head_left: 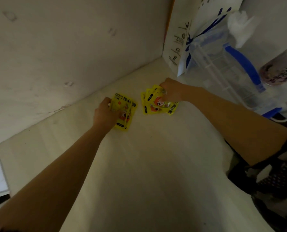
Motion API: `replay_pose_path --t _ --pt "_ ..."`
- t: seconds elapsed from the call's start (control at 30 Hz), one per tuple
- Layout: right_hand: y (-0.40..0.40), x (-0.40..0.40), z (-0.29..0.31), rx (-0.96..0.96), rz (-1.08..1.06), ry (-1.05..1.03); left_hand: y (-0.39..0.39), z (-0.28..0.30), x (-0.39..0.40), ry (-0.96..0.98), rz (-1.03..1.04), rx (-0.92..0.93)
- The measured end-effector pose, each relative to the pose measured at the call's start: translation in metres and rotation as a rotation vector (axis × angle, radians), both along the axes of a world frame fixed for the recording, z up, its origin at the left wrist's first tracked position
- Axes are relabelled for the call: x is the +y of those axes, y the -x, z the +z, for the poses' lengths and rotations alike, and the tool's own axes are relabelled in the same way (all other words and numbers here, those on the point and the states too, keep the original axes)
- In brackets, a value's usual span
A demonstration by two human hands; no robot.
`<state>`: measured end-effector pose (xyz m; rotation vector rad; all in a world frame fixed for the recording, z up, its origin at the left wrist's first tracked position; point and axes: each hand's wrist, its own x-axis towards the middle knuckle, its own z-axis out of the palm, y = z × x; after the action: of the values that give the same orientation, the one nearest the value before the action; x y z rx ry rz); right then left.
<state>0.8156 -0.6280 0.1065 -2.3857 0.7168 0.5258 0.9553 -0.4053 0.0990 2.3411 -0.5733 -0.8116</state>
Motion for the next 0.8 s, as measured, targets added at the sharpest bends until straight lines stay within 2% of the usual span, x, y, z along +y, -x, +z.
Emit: replay_pose_path --t 0.3,0.6,0.8 --pt "0.082 0.07 0.014 -0.087 -0.332 -0.176 0.06 0.001 0.063 0.059 0.041 0.145" --pt "0.178 0.18 0.019 -0.285 -0.816 -0.38 0.124 0.022 0.131 0.244 0.201 0.327" --pt "0.212 0.266 0.03 -0.397 -1.098 -0.427 0.154 0.029 0.173 0.299 0.114 0.402"
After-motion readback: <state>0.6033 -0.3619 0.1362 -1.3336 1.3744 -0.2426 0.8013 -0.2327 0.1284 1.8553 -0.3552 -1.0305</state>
